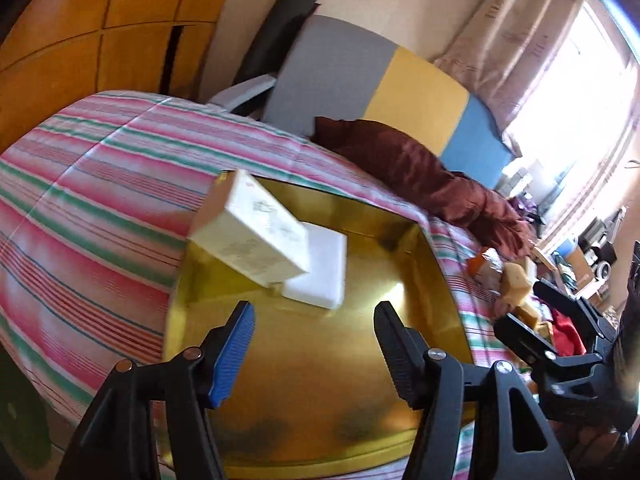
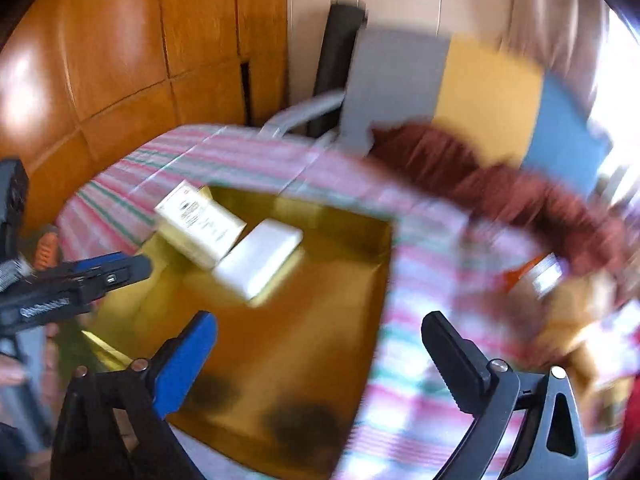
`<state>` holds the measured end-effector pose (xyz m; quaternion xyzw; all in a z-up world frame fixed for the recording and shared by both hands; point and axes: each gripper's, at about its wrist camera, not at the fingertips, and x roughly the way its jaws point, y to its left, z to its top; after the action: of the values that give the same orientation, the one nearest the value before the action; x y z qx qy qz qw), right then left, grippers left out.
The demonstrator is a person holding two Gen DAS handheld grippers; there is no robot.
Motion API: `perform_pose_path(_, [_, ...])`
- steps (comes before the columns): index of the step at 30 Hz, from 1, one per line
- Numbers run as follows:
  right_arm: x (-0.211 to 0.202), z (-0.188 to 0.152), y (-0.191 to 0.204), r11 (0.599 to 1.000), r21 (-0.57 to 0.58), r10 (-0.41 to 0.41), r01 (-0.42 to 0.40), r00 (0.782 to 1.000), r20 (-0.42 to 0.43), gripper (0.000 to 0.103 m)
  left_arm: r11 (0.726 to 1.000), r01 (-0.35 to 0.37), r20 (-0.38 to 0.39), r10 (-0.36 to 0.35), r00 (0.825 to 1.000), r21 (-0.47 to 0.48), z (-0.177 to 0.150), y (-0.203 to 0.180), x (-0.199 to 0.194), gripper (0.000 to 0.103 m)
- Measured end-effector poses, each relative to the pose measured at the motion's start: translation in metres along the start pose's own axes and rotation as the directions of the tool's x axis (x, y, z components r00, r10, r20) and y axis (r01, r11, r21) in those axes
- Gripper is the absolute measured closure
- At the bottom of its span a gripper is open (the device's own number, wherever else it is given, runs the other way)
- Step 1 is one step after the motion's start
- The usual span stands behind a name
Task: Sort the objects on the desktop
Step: 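Lower the white box into the tray with the left tool while the right tool sets the sponge beside it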
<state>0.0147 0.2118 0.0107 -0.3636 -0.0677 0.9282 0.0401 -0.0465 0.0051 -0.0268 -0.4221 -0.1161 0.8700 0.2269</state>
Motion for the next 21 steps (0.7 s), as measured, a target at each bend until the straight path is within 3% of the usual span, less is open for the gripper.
perform_pose_path(2, [-0.004, -0.003, -0.003, 0.997, -0.028, -0.079, 0.078, 0.997, -0.004, 0.000, 1.000, 0.014, -0.005, -0.014, 1.000, 0.009, 0.001, -0.009, -0.001, 0.041])
perform_pose_path(4, [0.000, -0.009, -0.008, 0.995, -0.028, -0.096, 0.095, 0.994, -0.048, 0.000, 0.999, 0.029, -0.010, -0.029, 1.000, 0.024, -0.002, -0.020, -0.002, 0.041])
perform_pose_path(7, [0.007, -0.023, -0.021, 0.999, 0.027, -0.041, 0.044, 0.993, -0.107, 0.001, 0.997, 0.059, -0.026, -0.058, 0.998, 0.041, -0.004, -0.033, -0.001, 0.041])
perform_pose_path(12, [0.015, -0.050, -0.042, 0.992, 0.124, 0.048, -0.025, 0.982, -0.183, 0.014, 0.991, 0.091, -0.064, -0.085, 0.994, 0.097, -0.009, -0.055, 0.002, 0.041])
perform_pose_path(17, [0.010, -0.075, -0.077, 0.942, 0.311, 0.197, -0.126, 0.958, -0.209, 0.013, 0.984, 0.122, -0.105, -0.109, 0.989, 0.128, -0.016, -0.073, 0.009, 0.041])
perform_pose_path(21, [-0.003, -0.087, -0.107, 0.934, 0.349, 0.160, -0.077, 0.964, -0.214, 0.013, 0.978, 0.146, -0.126, -0.128, 0.984, 0.151, -0.018, -0.086, 0.013, 0.040])
